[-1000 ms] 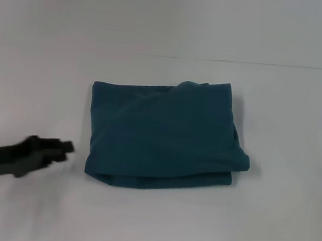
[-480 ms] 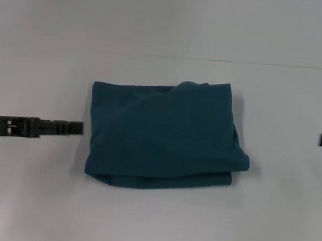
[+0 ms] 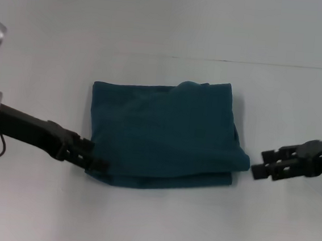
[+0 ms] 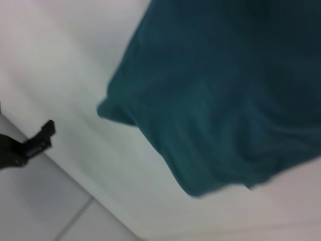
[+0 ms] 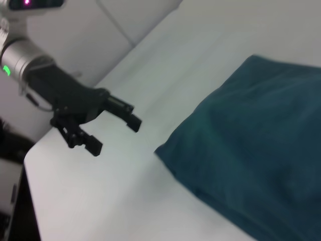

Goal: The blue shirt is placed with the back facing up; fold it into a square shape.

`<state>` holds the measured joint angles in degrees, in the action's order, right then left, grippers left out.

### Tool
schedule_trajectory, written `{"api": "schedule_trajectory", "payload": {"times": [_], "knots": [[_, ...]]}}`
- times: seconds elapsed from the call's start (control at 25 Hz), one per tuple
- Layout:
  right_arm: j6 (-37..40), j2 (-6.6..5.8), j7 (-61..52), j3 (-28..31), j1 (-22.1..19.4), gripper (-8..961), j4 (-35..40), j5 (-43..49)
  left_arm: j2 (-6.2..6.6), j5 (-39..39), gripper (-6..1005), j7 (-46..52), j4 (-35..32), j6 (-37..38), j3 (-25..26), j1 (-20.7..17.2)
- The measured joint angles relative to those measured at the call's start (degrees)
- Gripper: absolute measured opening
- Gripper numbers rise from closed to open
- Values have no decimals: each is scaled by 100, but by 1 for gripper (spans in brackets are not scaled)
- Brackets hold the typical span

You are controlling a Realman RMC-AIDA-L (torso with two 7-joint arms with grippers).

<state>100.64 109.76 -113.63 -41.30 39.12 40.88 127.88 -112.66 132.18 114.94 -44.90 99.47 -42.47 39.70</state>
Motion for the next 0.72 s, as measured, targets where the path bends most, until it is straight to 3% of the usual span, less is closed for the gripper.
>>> {"api": "schedule_trajectory", "payload": {"times": [0.24,0.48,0.6,0.72], "knots": [[-151,138,-9,-713,150,910,-1,25,-51,4,950,-27,-9,76,-388,58],[-266,276,-22,-825,387,903,-2,97,-167,8,951,-19,29,100,-463,210],[-332,342,38,-841,493,895,-3,146,-285,-29,951,-35,1,86,-473,267],[-336,410,233,-875,548,887,-2,150,-303,-46,951,-39,52,40,-432,327]]}}
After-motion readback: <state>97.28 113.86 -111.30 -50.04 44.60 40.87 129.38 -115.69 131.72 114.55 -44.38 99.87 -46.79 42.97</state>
